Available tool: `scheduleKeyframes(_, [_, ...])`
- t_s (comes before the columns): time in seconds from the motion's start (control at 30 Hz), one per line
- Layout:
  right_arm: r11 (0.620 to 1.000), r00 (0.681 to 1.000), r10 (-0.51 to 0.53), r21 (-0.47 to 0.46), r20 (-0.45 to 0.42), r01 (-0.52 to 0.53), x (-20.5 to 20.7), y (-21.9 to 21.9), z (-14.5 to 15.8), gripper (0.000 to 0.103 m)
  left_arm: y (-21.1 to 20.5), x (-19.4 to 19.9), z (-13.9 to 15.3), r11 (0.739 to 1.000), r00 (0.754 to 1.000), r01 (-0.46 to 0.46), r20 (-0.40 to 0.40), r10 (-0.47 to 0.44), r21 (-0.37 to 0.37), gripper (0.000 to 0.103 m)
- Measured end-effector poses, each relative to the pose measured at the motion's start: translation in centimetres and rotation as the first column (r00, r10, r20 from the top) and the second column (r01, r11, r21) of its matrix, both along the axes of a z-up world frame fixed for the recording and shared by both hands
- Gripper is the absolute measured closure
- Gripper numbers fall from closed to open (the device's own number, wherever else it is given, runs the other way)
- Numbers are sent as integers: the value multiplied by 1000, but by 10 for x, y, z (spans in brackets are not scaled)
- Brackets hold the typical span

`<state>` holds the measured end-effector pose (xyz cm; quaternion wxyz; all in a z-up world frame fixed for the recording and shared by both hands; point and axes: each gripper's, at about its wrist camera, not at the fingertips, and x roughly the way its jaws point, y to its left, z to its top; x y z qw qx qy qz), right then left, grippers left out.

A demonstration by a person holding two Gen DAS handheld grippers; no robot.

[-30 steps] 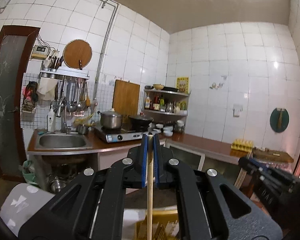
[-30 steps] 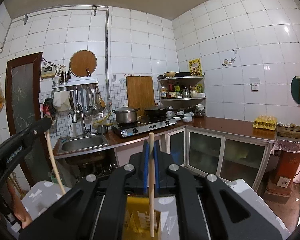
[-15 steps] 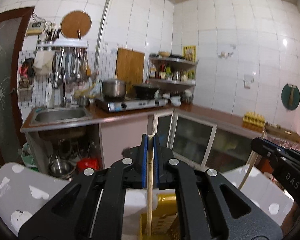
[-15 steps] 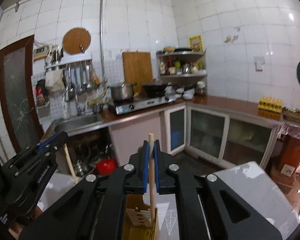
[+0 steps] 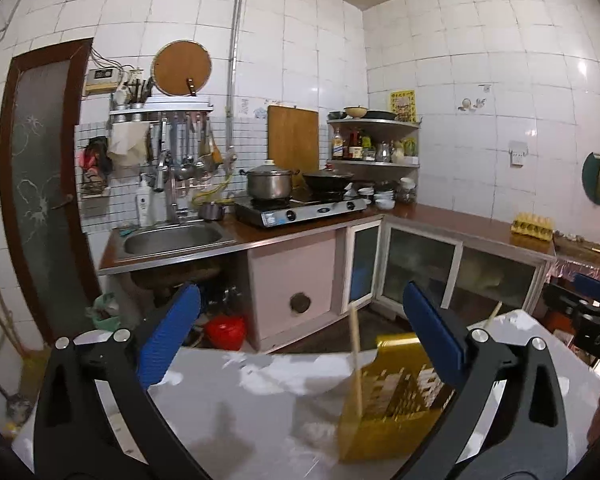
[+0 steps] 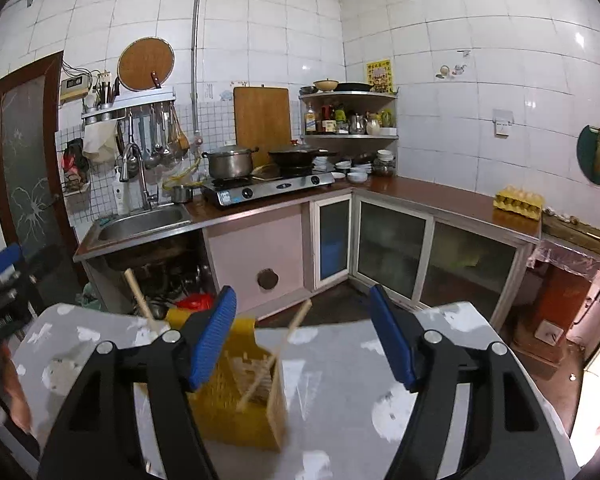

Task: Organize utensils
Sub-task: 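Return the right tool to the chopsticks and grasp another one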

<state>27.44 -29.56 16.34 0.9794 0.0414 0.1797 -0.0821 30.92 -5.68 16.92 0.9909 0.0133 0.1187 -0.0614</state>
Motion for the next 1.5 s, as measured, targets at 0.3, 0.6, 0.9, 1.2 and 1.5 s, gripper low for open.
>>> scheduleKeyframes(0.3, [1000, 992, -12, 24, -125, 16, -48, 10, -52, 33, 37, -41, -25, 1000, 987, 20, -157, -23, -22, 5])
scheduleKeyframes(0.6, [998, 964, -23, 56, -265, 39, -58, 28, -133, 33, 47, -40, -106, 999, 932, -10, -361, -8, -47, 5])
scheduleKeyframes(0.9, [998, 932, -11, 47, -363, 30, -49, 51, -183, 34, 43, -33, -167, 999, 883, -34, -467, 45, 31, 5])
scheduleKeyframes(1.2, [997, 875, 38, 80, -482, 0, -35, 67, -209, 59, 28, -33, -182, 999, 862, 6, -507, 17, 44, 5])
scheduleKeyframes(1.5, [997, 873, 53, 71, -485, -21, -32, 74, -211, 96, 23, -31, -192, 1000, 846, 13, -533, 4, 28, 5])
